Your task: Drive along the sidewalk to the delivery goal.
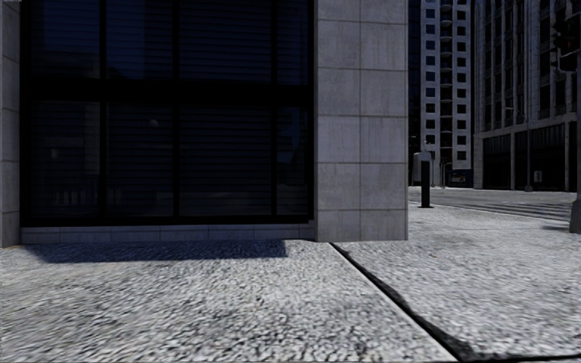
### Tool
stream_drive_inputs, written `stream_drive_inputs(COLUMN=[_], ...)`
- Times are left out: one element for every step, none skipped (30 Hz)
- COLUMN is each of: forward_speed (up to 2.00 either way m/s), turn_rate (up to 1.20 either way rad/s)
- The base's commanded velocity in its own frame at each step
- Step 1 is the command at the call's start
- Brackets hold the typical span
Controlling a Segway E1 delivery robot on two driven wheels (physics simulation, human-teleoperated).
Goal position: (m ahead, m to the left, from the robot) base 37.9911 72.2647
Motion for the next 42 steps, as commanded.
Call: stream_drive_inputs(forward_speed=[1.45,1.45,1.45,1.45,1.45,1.45,1.45,1.45,1.45,1.45,1.45,1.45,1.45,1.45,1.45,1.45,1.45,1.45,1.45,1.45,1.45,1.45,1.45,1.45,1.45,1.45,1.45,1.45,1.45,1.45,1.45,1.45,1.45,1.45,1.45,1.45,1.45,1.45,1.45,1.45,1.46,1.50], turn_rate=[-0.65,-0.65,-0.65,-0.65,-0.65,-0.65,-0.65,-0.65,-0.65,-0.65,-0.65,-0.65,-0.65,-0.65,-0.65,-0.65,-0.65,-0.65,-0.65,-0.65,-0.65,-0.65,-0.65,-0.65,-0.65,-0.65,-0.65,-0.65,-0.65,-0.65,-0.65,-0.65,-0.65,-0.65,-0.65,-0.65,-0.65,-0.65,-0.65,-0.65,-0.65,-0.29])
